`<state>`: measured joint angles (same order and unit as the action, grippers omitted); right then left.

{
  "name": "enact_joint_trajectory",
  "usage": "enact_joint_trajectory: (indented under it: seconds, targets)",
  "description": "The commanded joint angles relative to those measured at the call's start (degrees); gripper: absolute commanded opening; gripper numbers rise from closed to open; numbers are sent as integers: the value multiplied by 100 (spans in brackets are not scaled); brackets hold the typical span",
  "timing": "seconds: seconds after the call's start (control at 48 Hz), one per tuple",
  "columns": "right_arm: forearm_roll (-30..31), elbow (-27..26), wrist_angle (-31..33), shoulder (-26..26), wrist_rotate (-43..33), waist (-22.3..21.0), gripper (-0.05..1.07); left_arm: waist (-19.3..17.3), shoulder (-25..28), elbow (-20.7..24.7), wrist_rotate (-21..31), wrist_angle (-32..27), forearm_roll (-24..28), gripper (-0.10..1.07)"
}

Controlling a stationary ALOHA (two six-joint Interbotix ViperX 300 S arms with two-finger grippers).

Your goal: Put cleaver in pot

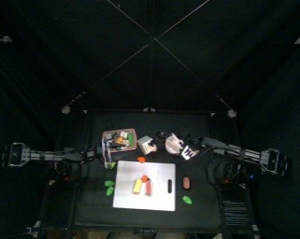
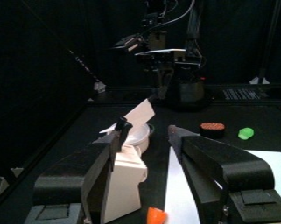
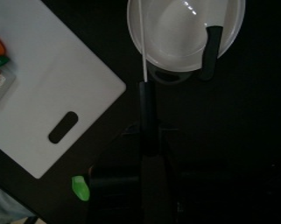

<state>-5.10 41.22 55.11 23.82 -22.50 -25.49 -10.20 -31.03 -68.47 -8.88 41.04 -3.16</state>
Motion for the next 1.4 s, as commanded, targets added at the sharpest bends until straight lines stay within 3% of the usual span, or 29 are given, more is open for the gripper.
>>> enact_joint_trajectory:
  seconds: [0.0, 0.396, 0.667, 0.896, 1.229, 1.375]
  targets:
    - [9, -18, -53, -62, 0, -62, 36, -18, -9, 62, -9, 18, -9, 87]
    - [272, 0, -536, -237, 0, -343, 40, -18, -9, 53, 0, -70, -9, 86]
    - [158, 132, -554, -229, 0, -360, 63, -18, -18, 62, -9, -167, -9, 86]
    - [158, 114, -606, -185, 0, -316, 75, -18, -18, 53, 0, -211, -9, 86]
    - [158, 79, -659, -114, 9, -272, 77, -18, -18, 44, -9, -246, 0, 86]
    - [211, 53, -668, 9, 35, -9, 77, -35, -18, -9, -9, -475, 9, 86]
